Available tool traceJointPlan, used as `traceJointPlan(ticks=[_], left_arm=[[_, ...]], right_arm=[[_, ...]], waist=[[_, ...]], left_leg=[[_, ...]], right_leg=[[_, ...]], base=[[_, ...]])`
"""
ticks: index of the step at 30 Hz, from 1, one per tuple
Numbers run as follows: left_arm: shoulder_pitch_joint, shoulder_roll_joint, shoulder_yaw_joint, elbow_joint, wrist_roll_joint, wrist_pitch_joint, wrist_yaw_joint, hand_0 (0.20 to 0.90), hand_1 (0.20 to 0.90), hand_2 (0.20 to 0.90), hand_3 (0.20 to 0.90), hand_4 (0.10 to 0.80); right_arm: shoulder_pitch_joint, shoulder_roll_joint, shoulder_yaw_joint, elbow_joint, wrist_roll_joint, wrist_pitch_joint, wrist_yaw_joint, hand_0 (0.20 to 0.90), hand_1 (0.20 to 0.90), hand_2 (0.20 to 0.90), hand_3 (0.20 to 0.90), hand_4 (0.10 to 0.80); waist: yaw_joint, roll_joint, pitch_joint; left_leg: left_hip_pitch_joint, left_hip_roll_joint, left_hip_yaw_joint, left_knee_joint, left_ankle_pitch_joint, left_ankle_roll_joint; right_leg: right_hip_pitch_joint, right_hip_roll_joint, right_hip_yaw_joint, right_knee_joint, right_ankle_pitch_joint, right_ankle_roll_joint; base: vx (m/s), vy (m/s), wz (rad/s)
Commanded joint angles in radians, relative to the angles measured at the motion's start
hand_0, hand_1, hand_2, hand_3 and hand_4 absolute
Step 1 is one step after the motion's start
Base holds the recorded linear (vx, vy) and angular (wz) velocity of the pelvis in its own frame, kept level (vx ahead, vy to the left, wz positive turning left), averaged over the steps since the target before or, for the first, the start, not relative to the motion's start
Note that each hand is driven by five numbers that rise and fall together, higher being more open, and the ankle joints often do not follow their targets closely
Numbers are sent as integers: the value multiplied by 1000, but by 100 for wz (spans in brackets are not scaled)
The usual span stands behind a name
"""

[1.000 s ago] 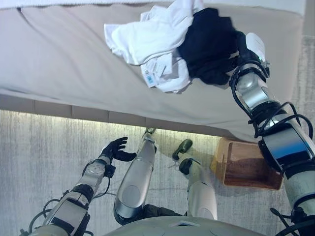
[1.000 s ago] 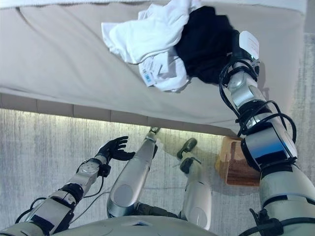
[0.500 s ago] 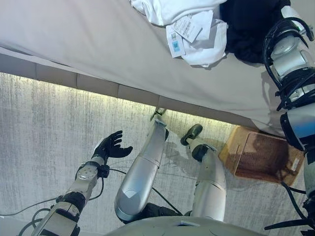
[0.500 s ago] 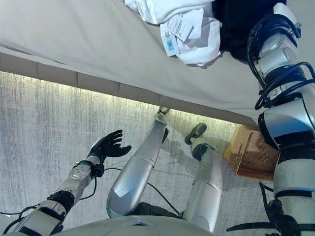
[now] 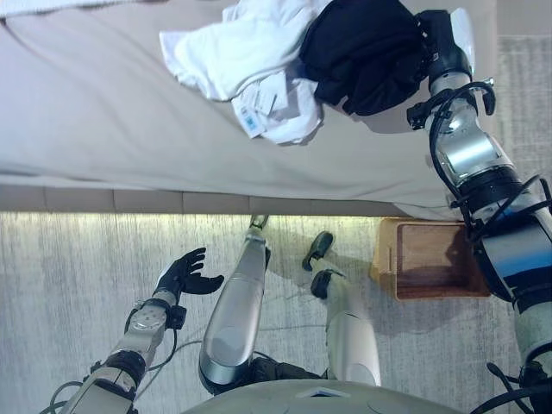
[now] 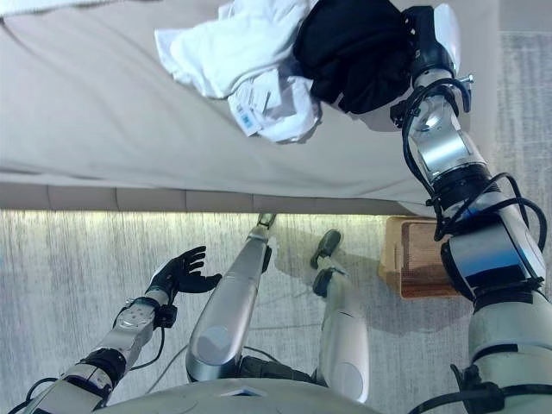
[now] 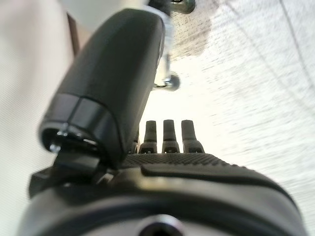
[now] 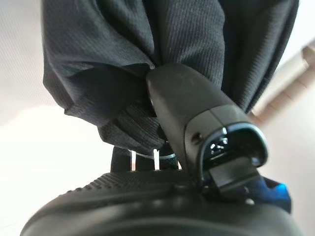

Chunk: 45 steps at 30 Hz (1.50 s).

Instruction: Pick up the clothes from the bed and place them into the basket

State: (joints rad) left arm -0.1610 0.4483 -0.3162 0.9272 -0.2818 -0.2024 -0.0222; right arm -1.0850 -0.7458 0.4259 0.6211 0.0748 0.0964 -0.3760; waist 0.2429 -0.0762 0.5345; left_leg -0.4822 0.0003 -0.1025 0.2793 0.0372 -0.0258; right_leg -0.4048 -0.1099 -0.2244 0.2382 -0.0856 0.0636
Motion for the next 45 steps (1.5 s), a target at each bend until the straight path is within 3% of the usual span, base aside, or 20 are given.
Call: traceJointPlan(ticks=[1, 6, 11, 14, 19, 25, 34, 40, 42, 43, 44, 45], left_arm=[[4, -7, -44, 78, 79, 40, 22, 900, 900, 900, 900, 800], [-47, -52, -90, 93, 126, 102, 38, 900, 900, 900, 900, 800], [-68, -112, -90, 106, 165, 132, 26, 900, 900, 900, 900, 800], [-62, -135, -79, 134, 171, 156, 7, 900, 900, 900, 900, 800], [-11, -141, -40, 237, 231, 175, -34, 900, 900, 900, 900, 800], [41, -144, 0, 265, 245, 195, -46, 900, 900, 900, 900, 800], [38, -142, -11, 244, 253, 150, -47, 900, 900, 900, 900, 800], [-65, -133, -80, 182, 191, 114, -33, 900, 900, 900, 900, 800], [-108, -141, -109, 164, 182, 112, -30, 900, 900, 900, 900, 800], [-139, -142, -142, 146, 178, 100, -29, 900, 900, 900, 900, 800], [-151, -141, -153, 145, 180, 93, -31, 900, 900, 900, 900, 800], [-157, -140, -166, 138, 173, 83, -31, 900, 900, 900, 900, 800]], right_arm=[[-25, -152, -120, -111, -108, 30, -119, 300, 300, 300, 200, 100], [66, -242, -168, -234, -238, 95, -132, 300, 300, 300, 200, 100], [274, -301, -335, -380, -339, 80, -224, 300, 300, 300, 200, 100], [411, -302, -430, -424, -350, 56, -260, 300, 300, 300, 200, 100], [612, -295, -550, -418, -332, -11, -215, 300, 300, 300, 200, 100], [749, -216, -599, -382, -333, -6, -149, 300, 300, 300, 200, 100], [784, -153, -510, -230, -356, 62, -3, 300, 300, 300, 200, 100], [643, -144, -344, 23, -370, 148, 23, 300, 300, 300, 200, 100], [578, -150, -277, 122, -373, 168, 34, 300, 300, 300, 200, 100], [521, -156, -232, 213, -352, 173, 34, 300, 300, 300, 200, 100], [497, -157, -211, 242, -347, 200, 50, 495, 495, 495, 428, 328], [479, -159, -196, 273, -339, 204, 51, 766, 766, 766, 744, 644]], waist=[[-53, -40, -141], [-139, -24, -254], [-216, -4, -334], [-262, -2, -372], [-318, -10, -420], [-346, 4, -423], [-367, 49, -378], [-356, 80, -292], [-348, 103, -256], [-341, 133, -217], [-339, 146, -203], [-337, 161, -189]], left_leg=[[125, -18, 56, -118, -25, 33], [291, -6, 102, -245, -19, 25], [402, 6, 143, -295, -23, 25], [460, 13, 167, -310, -35, 24], [511, 16, 212, -269, -85, 29], [541, 34, 230, -265, -95, 25], [536, 51, 238, -304, -56, 0], [442, 48, 216, -282, -33, -13], [406, 43, 205, -271, -22, -18], [380, 35, 195, -267, -13, -18], [369, 30, 190, -268, -7, -19], [357, 25, 185, -269, -1, -20]], right_leg=[[135, 18, -6, -54, 91, 16], [260, 25, 39, -148, 94, 11], [333, 41, 78, -174, 89, 1], [369, 52, 109, -184, 85, -4], [402, 72, 176, -208, 88, -17], [425, 91, 212, -221, 84, -24], [405, 86, 200, -214, 81, -28], [312, 73, 170, -159, 66, -41], [280, 67, 158, -145, 65, -45], [253, 60, 149, -135, 66, -48], [242, 58, 146, -133, 67, -49], [229, 55, 142, -131, 68, -49]], base=[[10, -111, 0], [29, -26, -17], [-36, -62, -34], [8, -98, -38], [45, -101, -39], [1, -79, -39], [-53, -41, -3], [-187, -56, 6], [-248, -38, 0], [-210, -46, 4], [-191, -31, 6], [-145, -14, 9]])
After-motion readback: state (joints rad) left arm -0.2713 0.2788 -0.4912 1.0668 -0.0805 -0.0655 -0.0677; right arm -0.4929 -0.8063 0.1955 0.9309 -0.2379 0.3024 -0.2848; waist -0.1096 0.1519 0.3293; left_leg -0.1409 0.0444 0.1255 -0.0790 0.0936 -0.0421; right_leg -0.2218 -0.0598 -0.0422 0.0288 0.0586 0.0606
